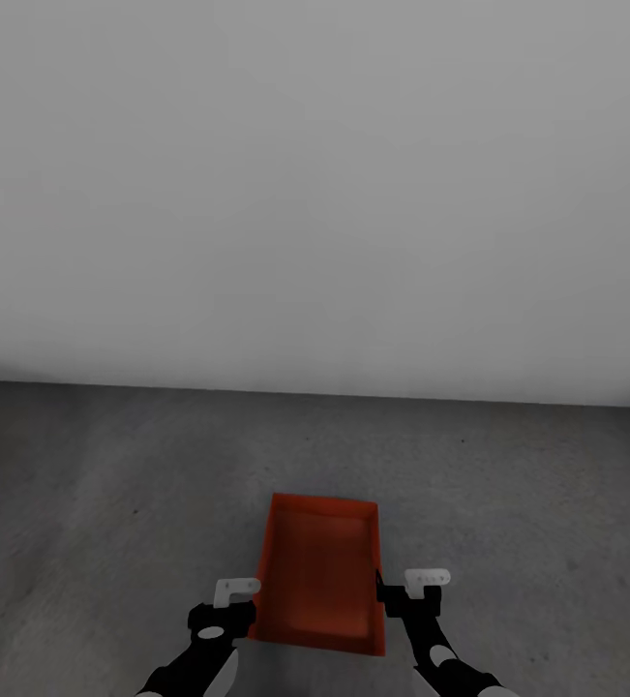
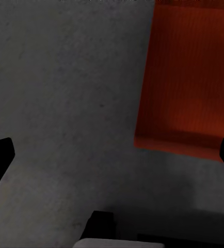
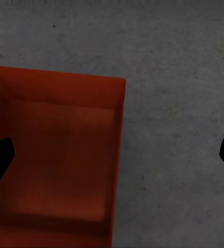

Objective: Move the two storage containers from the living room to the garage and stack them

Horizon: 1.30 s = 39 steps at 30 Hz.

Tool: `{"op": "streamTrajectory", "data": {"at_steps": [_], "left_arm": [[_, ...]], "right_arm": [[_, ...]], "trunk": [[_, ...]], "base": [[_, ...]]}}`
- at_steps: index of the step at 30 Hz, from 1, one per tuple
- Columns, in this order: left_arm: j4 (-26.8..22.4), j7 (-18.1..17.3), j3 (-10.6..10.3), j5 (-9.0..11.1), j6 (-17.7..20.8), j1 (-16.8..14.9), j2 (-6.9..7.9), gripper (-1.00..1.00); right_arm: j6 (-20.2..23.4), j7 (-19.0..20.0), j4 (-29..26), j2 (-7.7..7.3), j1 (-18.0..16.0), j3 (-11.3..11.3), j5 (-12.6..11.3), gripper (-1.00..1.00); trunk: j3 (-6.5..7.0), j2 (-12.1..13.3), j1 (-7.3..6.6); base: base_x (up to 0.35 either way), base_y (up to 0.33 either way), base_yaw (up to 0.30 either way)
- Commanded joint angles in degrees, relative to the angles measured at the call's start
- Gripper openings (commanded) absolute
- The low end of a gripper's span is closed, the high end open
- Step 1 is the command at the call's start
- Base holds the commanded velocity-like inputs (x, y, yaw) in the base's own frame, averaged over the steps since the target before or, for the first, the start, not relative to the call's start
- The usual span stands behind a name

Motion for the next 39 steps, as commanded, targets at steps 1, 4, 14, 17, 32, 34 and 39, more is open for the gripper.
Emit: {"op": "streamTrajectory", "data": {"at_steps": [1,4,14,17,32,34,39], "left_arm": [[0.03,0.33,-0.24,-0.05,-0.01,-0.03,0.01,1.0],[0.05,0.32,-0.24,-0.05,-0.01,-0.04,0.01,1.0],[0.01,0.33,-0.32,-0.08,-0.01,-0.02,0.01,1.0],[-0.05,0.33,-0.33,-0.1,-0.01,-0.03,0.01,1.0],[-0.02,0.38,-0.33,-0.16,-0.06,-0.03,0.01,1.0],[-0.05,0.4,-0.33,-0.15,-0.07,-0.04,0.01,1.0],[-0.08,0.42,-0.33,-0.14,-0.12,-0.04,0.01,1.0]], "right_arm": [[-0.19,-0.19,0.05,0.01,-0.04,0.51,-0.55,1.0],[-0.19,-0.19,0.05,0.01,-0.04,0.51,-0.55,1.0],[-0.19,-0.19,0.05,0.01,-0.04,0.51,-0.51,1.0],[-0.19,-0.24,0.05,0.01,-0.04,0.51,-0.5,1.0],[-0.19,-0.27,0.05,0.01,-0.04,0.51,-0.55,1.0],[-0.19,-0.27,0.05,0.01,-0.04,0.51,-0.55,1.0],[-0.19,-0.27,0.05,0.01,-0.04,0.51,-0.55,1.0]], "trunk": [[0.14,0.38,-0.22],[0.68,1.59,-0.88],[1.94,4.4,-2.42],[1.94,4.4,-2.42],[1.94,4.4,-2.42],[1.94,4.4,-2.42],[1.94,4.4,-2.42]], "base": [[0.0,0.0,0.0],[0.0,0.0,0.0],[0.0,0.0,0.0],[0.0,0.0,0.0],[-0.047,0.0,0.0],[-0.274,0.0,0.0],[-0.322,0.0,0.0]]}}
